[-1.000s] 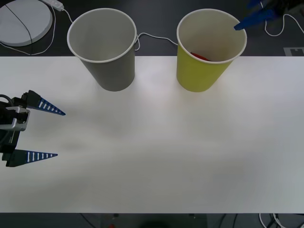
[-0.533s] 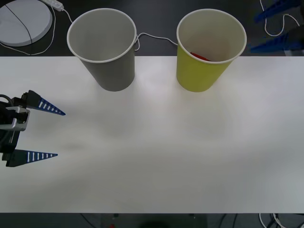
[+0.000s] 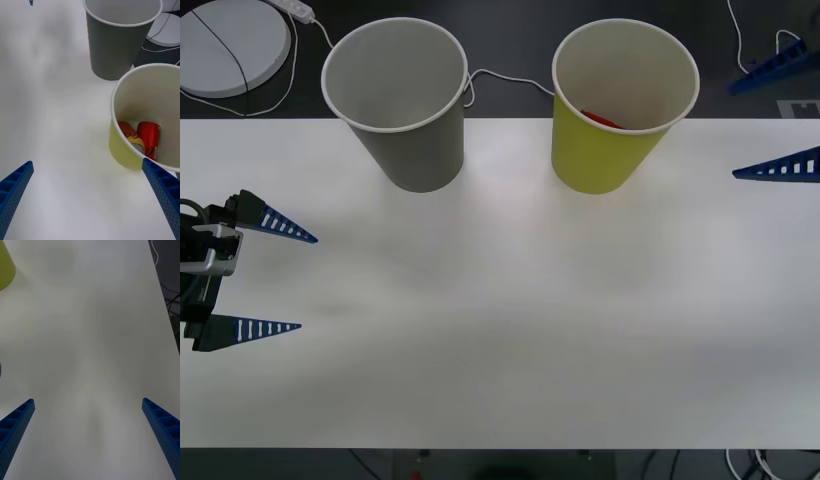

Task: Put the can into the green bin and the plastic bottle into the gray bin

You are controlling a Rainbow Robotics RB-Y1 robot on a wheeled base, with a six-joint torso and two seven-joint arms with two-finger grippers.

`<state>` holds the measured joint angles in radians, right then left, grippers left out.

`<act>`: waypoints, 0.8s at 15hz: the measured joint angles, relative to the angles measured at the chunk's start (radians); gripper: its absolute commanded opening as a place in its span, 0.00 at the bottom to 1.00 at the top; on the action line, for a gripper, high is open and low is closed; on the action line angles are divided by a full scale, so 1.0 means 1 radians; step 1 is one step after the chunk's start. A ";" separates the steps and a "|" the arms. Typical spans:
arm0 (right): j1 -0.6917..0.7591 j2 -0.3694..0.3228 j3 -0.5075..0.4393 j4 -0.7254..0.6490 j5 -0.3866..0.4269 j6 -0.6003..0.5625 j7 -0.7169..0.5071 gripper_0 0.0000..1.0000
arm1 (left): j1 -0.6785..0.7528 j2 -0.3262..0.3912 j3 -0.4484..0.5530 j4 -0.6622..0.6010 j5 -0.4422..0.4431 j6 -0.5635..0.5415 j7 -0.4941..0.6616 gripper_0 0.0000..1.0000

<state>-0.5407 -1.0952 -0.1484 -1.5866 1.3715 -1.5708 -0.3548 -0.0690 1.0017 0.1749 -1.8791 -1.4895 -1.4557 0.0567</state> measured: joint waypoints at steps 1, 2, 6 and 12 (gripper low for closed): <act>0.047 0.000 -0.028 -0.028 -0.006 0.000 0.026 1.00 | 0.000 0.000 0.000 0.000 0.000 0.000 0.000 1.00; 0.101 0.000 -0.059 -0.056 -0.018 0.000 0.061 1.00 | 0.000 0.000 0.000 0.000 0.000 0.000 0.000 1.00; 0.278 0.000 -0.127 -0.098 -0.075 0.000 0.203 1.00 | 0.000 0.000 0.000 0.000 0.000 0.000 0.000 1.00; 0.463 0.004 -0.169 -0.180 -0.077 0.000 0.300 1.00 | 0.000 0.000 0.000 0.000 0.000 0.000 0.000 1.00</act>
<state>-0.0775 -1.0908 -0.3174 -1.7665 1.2950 -1.5708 -0.0549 -0.0690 1.0017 0.1749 -1.8791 -1.4895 -1.4557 0.0567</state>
